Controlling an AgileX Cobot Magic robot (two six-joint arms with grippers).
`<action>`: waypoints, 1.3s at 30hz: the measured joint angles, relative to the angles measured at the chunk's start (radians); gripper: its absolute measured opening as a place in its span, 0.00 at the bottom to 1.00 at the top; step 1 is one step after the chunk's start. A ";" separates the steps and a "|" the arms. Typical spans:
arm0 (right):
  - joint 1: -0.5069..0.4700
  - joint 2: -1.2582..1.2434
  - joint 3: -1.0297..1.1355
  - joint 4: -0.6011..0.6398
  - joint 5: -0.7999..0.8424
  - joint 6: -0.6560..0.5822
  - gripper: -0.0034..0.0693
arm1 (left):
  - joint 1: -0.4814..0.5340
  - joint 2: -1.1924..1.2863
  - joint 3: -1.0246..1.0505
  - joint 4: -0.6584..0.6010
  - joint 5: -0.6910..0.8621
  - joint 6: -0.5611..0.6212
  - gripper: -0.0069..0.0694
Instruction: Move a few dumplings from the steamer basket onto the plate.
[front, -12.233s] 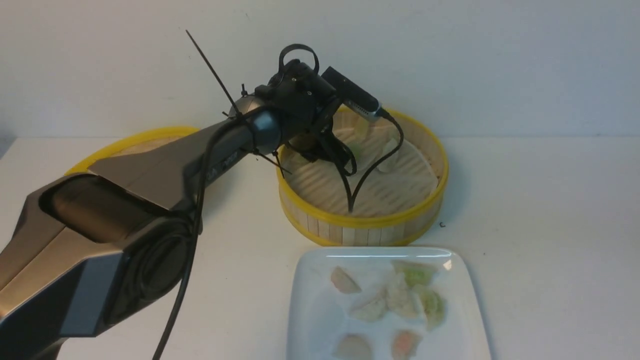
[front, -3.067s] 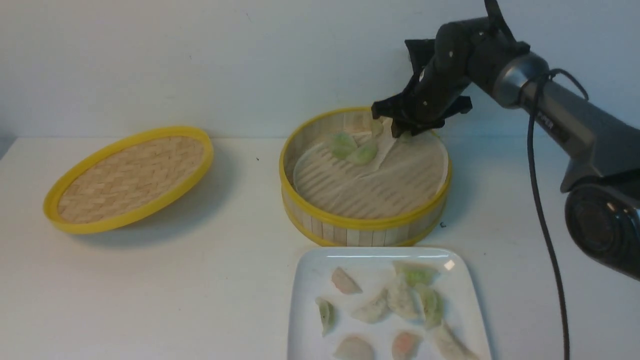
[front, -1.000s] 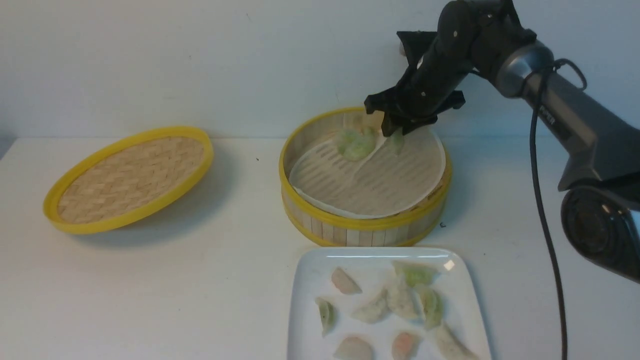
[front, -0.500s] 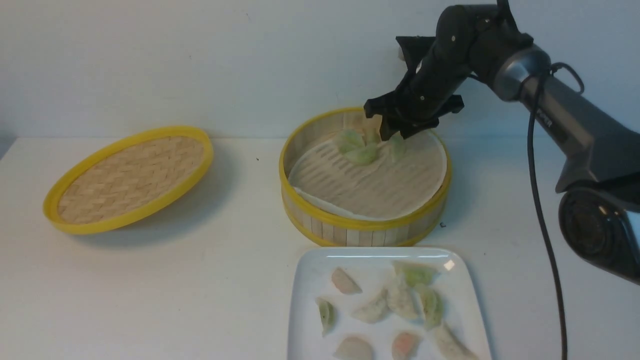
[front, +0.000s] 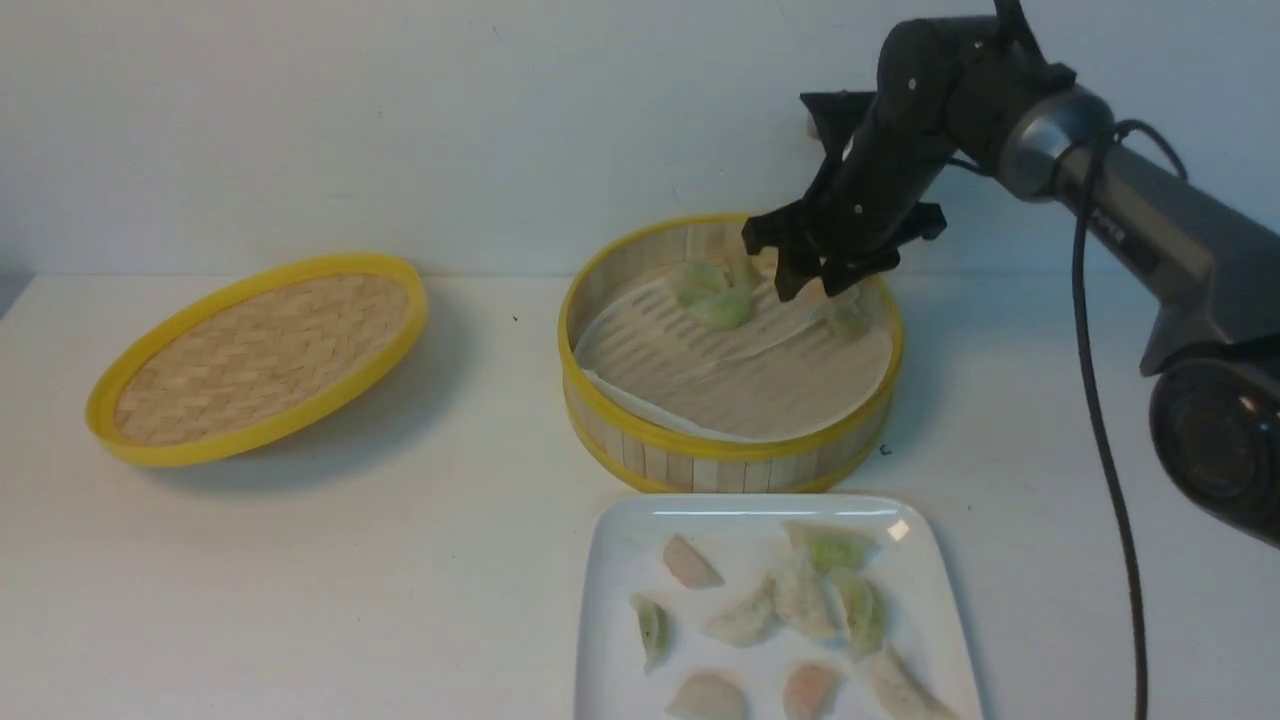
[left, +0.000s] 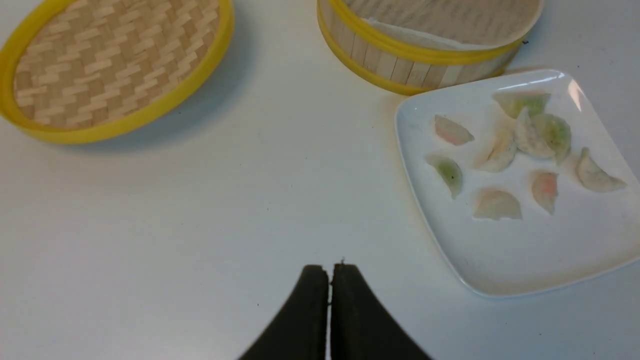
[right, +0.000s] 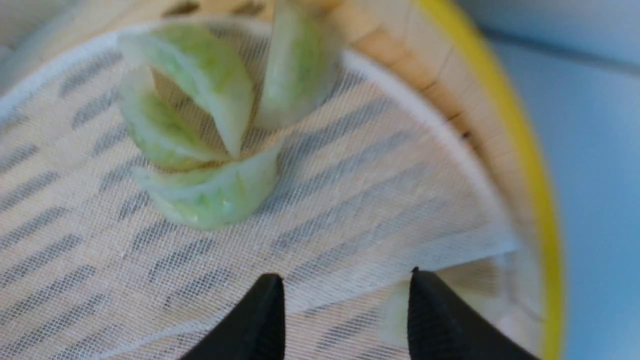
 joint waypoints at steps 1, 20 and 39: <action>0.000 -0.003 0.000 -0.003 0.000 -0.001 0.48 | 0.000 0.000 0.000 0.000 0.001 0.000 0.08; 0.000 0.004 0.129 -0.077 -0.005 -0.167 0.54 | 0.000 0.000 0.000 0.054 0.005 0.000 0.08; 0.002 0.038 0.129 -0.194 -0.062 -0.172 0.54 | 0.000 0.000 0.000 0.053 0.005 0.000 0.08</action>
